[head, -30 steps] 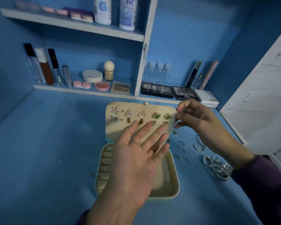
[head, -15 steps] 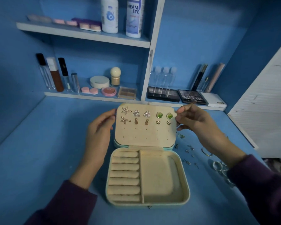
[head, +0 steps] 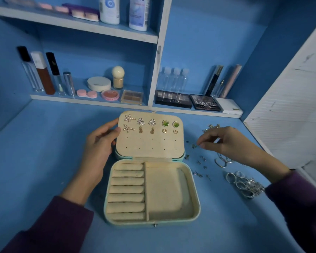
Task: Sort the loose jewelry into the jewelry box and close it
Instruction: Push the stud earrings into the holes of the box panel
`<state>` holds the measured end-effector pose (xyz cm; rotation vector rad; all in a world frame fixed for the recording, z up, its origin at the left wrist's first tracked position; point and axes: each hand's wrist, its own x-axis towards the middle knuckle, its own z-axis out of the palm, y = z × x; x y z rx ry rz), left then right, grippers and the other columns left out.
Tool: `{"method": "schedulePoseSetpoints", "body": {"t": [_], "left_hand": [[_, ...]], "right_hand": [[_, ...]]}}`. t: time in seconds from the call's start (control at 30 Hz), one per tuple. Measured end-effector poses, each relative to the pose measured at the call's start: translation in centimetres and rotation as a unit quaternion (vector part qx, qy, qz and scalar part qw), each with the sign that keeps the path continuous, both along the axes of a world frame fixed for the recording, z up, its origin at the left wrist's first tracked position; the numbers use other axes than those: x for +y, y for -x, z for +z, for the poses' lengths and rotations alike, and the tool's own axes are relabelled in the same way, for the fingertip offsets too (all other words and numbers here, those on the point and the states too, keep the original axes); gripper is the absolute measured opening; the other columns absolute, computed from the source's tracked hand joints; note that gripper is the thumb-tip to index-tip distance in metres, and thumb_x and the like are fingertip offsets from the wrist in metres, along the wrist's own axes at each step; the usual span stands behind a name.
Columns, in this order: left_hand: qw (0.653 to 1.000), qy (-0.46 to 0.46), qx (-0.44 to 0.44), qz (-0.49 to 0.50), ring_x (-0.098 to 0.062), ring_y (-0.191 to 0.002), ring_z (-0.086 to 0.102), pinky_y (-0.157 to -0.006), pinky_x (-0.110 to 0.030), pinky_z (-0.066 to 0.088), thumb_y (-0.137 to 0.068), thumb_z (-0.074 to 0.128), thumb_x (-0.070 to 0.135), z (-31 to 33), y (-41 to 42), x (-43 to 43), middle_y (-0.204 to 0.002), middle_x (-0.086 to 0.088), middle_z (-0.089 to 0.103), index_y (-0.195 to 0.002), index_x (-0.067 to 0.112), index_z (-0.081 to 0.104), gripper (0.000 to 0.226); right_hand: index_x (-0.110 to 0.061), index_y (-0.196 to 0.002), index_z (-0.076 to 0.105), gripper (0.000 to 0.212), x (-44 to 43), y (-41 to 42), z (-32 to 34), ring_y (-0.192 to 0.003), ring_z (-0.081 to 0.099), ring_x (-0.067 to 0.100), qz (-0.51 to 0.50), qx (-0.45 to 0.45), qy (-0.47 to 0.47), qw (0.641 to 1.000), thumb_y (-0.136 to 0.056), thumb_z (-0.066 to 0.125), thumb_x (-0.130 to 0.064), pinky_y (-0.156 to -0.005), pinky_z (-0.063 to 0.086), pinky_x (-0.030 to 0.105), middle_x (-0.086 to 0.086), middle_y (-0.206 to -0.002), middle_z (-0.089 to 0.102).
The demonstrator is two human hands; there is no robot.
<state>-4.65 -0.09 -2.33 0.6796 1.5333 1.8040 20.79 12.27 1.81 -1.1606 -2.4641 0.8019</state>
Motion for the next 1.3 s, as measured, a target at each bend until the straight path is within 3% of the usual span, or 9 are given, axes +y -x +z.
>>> {"method": "schedulePoseSetpoints", "body": {"t": [0.13,0.3,0.43,0.57,0.77,0.97,1.13,1.3], "left_hand": [[1.000,0.010,0.008,-0.001,0.008,-0.051,0.052,-0.045,-0.006,0.036,-0.093,0.053,0.005,-0.4,0.2,0.1,-0.084,0.006,0.067,-0.114,0.025,0.065,0.031],[1.000,0.016,0.003,0.000,0.006,-0.053,0.052,-0.046,-0.006,0.037,-0.093,0.054,0.007,-0.7,0.4,0.1,-0.086,0.008,0.068,-0.113,0.027,0.066,0.031],[1.000,0.020,0.005,-0.001,-0.003,-0.064,0.048,-0.054,-0.013,0.037,-0.093,0.054,0.008,-0.7,0.3,0.1,-0.087,0.007,0.068,-0.112,0.030,0.066,0.031],[1.000,0.022,0.005,-0.001,-0.005,-0.067,0.046,-0.055,-0.016,0.035,-0.093,0.055,0.009,-0.8,0.3,0.1,-0.089,0.008,0.067,-0.112,0.031,0.066,0.032],[1.000,0.019,0.008,-0.005,-0.004,-0.069,0.048,-0.059,-0.019,0.034,-0.093,0.055,0.009,-0.9,0.4,0.1,-0.091,0.007,0.068,-0.112,0.031,0.066,0.031],[1.000,0.016,0.004,-0.006,-0.004,-0.067,0.048,-0.056,-0.016,0.035,-0.093,0.054,0.009,-0.8,0.3,0.1,-0.090,0.007,0.068,-0.107,0.034,0.067,0.031],[1.000,0.015,0.002,-0.007,-0.006,-0.069,0.048,-0.060,-0.020,0.035,-0.092,0.055,0.010,-0.8,0.4,0.0,-0.089,0.007,0.069,-0.104,0.035,0.068,0.031],[1.000,0.018,0.000,-0.005,-0.003,-0.066,0.050,-0.059,-0.018,0.036,-0.092,0.056,0.011,-0.8,0.4,0.0,-0.087,0.010,0.069,-0.101,0.037,0.068,0.030]], "right_hand": [[-0.022,-0.080,0.074,0.013,-0.5,-1.3,-0.1,-0.070,0.059,-0.002,0.044,-0.073,-0.058,0.995,-0.080,0.073,-0.010,-0.063,0.040,0.006,-0.012,-0.076,0.069],[-0.027,-0.083,0.074,0.009,-0.9,-2.4,-0.6,-0.072,0.058,0.003,0.054,-0.126,-0.096,0.986,-0.081,0.072,-0.018,-0.064,0.042,0.012,-0.016,-0.077,0.063],[-0.024,-0.085,0.075,0.010,-1.3,-2.5,-0.9,-0.072,0.057,0.004,0.067,-0.130,-0.105,0.984,-0.082,0.070,-0.016,-0.070,0.047,0.023,-0.013,-0.076,0.062],[-0.031,-0.088,0.073,0.023,-1.4,-2.5,-1.1,-0.077,0.056,0.003,0.082,-0.159,-0.098,0.979,-0.081,0.064,-0.011,-0.073,0.048,0.025,-0.016,-0.080,0.062],[-0.028,-0.088,0.073,0.009,-1.3,-2.3,-1.4,-0.077,0.056,0.002,0.089,-0.152,-0.095,0.980,-0.080,0.071,-0.025,-0.071,0.047,0.022,-0.016,-0.076,0.062],[-0.027,-0.084,0.071,0.007,-1.7,-1.6,-1.7,-0.074,0.052,0.005,0.055,-0.139,-0.136,0.979,-0.080,0.071,-0.032,-0.072,0.049,0.033,-0.018,-0.072,0.055],[-0.028,-0.089,0.072,0.009,-1.9,-0.9,-2.0,-0.081,0.048,0.005,0.051,-0.187,-0.152,0.969,-0.083,0.067,-0.033,-0.075,0.048,0.033,-0.016,-0.076,0.051],[-0.027,-0.090,0.071,0.010,-2.1,-0.7,-2.1,-0.081,0.045,0.003,0.055,-0.209,-0.185,0.959,-0.085,0.063,-0.032,-0.069,0.042,0.027,-0.017,-0.076,0.048]]}}
